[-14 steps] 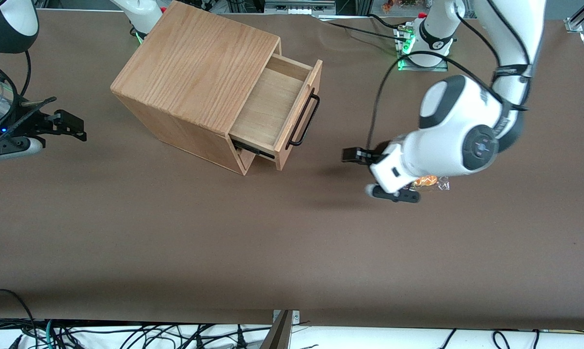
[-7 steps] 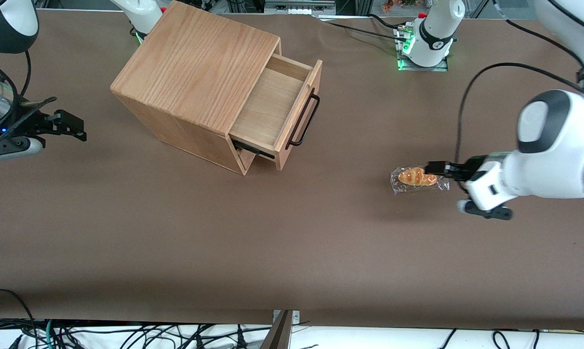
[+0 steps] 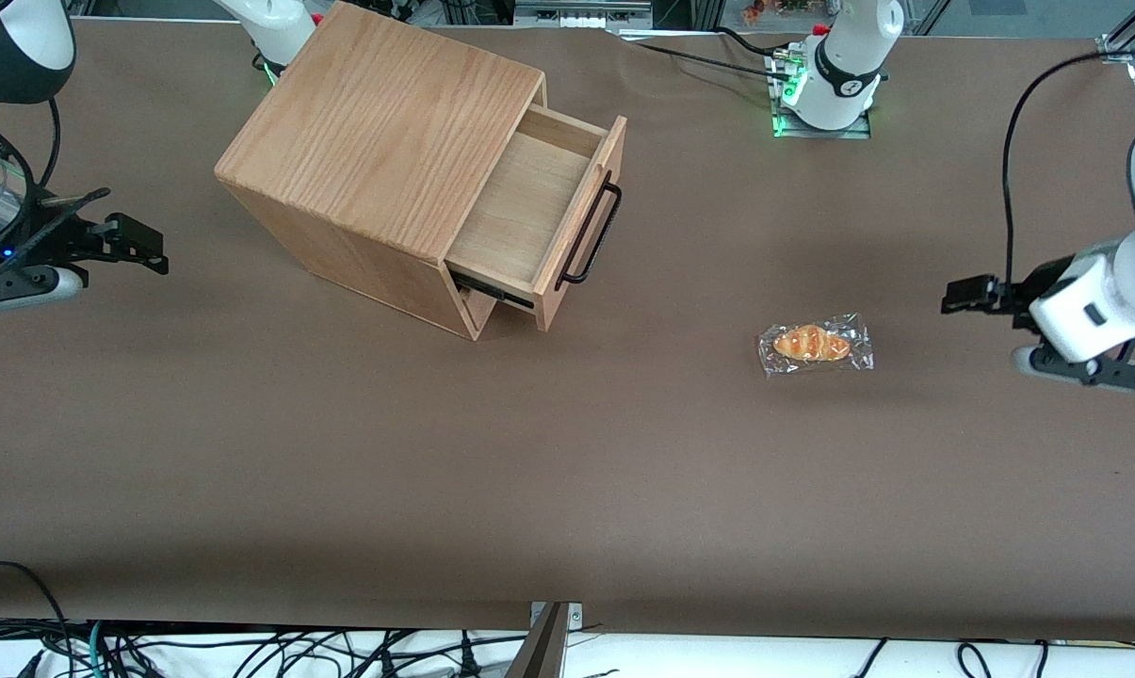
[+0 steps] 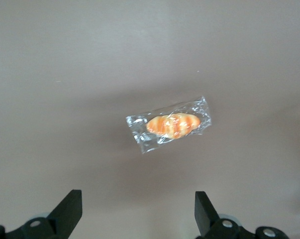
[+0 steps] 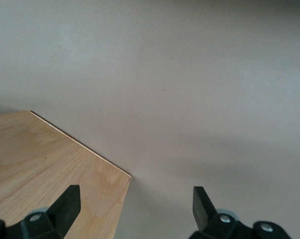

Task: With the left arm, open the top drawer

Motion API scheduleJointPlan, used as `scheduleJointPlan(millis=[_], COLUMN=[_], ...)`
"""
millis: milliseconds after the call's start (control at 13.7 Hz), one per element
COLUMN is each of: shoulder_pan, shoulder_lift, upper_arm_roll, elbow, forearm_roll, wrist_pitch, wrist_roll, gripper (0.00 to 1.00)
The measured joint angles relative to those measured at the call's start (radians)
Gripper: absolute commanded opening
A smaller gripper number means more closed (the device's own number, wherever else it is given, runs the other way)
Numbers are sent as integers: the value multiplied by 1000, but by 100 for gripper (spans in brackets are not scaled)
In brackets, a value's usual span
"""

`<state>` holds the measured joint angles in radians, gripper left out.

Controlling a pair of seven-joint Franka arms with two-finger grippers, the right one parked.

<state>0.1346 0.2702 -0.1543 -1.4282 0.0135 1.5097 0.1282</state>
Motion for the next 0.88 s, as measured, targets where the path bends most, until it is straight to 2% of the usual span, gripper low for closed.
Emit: scheduleJointPlan(millis=[146,365,876], shoulder_pan=[-47,-78,-83], shoulder_lift=[-99,-205,-213], upper_arm_roll=[46,54,66], elbow=[-35,-65,-128], forearm_roll=[0,0,0], wrist_pitch=[2,-3,93], wrist_roll=[0,-1,-1], gripper=[100,100,100])
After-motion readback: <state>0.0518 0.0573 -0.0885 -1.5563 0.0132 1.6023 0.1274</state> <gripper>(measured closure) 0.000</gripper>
